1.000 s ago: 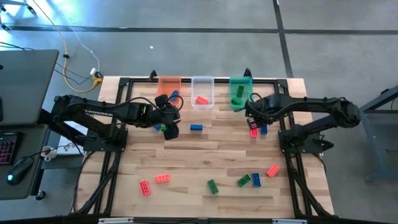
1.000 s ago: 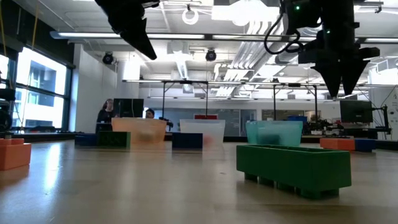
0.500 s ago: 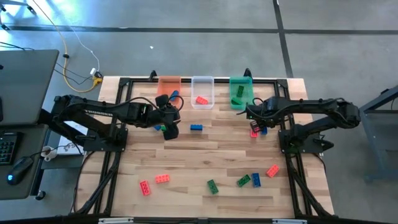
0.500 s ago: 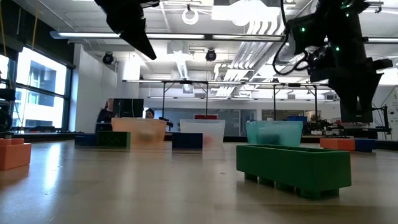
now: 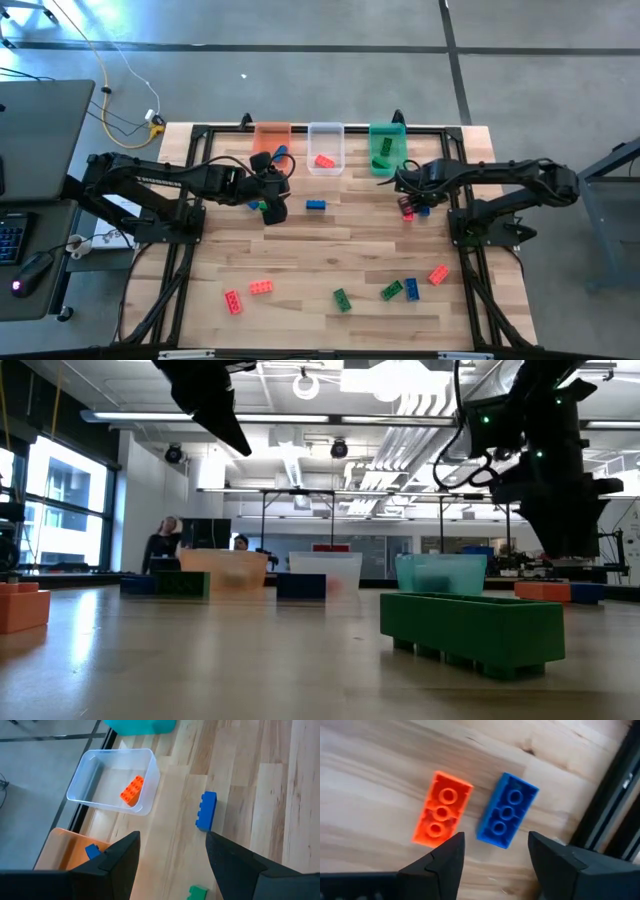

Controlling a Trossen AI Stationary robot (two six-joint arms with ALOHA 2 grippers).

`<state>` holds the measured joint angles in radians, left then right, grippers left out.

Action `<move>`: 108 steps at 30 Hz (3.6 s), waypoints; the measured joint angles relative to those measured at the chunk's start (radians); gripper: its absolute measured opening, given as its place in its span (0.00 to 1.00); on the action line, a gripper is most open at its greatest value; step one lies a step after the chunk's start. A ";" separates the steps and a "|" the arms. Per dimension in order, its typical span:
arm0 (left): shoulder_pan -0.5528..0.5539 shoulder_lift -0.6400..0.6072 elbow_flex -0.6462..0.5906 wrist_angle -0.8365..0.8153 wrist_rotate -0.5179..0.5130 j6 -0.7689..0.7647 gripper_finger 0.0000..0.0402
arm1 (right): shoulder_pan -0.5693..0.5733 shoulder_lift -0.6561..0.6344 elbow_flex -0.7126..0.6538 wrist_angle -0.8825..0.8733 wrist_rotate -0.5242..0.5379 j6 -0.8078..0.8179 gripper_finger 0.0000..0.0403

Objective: Sort & place blocks by color
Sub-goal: Put the blue game piece into the orange bin

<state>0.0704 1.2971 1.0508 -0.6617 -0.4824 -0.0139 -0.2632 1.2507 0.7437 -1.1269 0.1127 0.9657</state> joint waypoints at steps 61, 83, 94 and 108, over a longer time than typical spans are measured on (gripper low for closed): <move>0.066 0.001 0.000 0.167 0.060 -0.177 0.53 | 0.090 -0.053 0.035 0.128 0.211 -0.001 0.26; 0.305 0.001 0.000 0.425 0.457 -0.504 0.53 | 0.298 -0.018 0.157 0.836 0.463 -0.702 0.26; 0.311 0.001 0.000 0.484 0.455 -0.507 0.53 | 0.267 0.064 0.286 1.056 0.474 -1.007 0.26; 0.323 0.008 0.000 0.504 0.449 -0.510 0.53 | 0.183 0.282 0.441 1.023 0.494 -1.078 0.26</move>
<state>0.3935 1.3052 1.0508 -0.1581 -0.0334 -0.5236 -0.0805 1.5329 1.1851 -0.1043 0.6072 -0.1127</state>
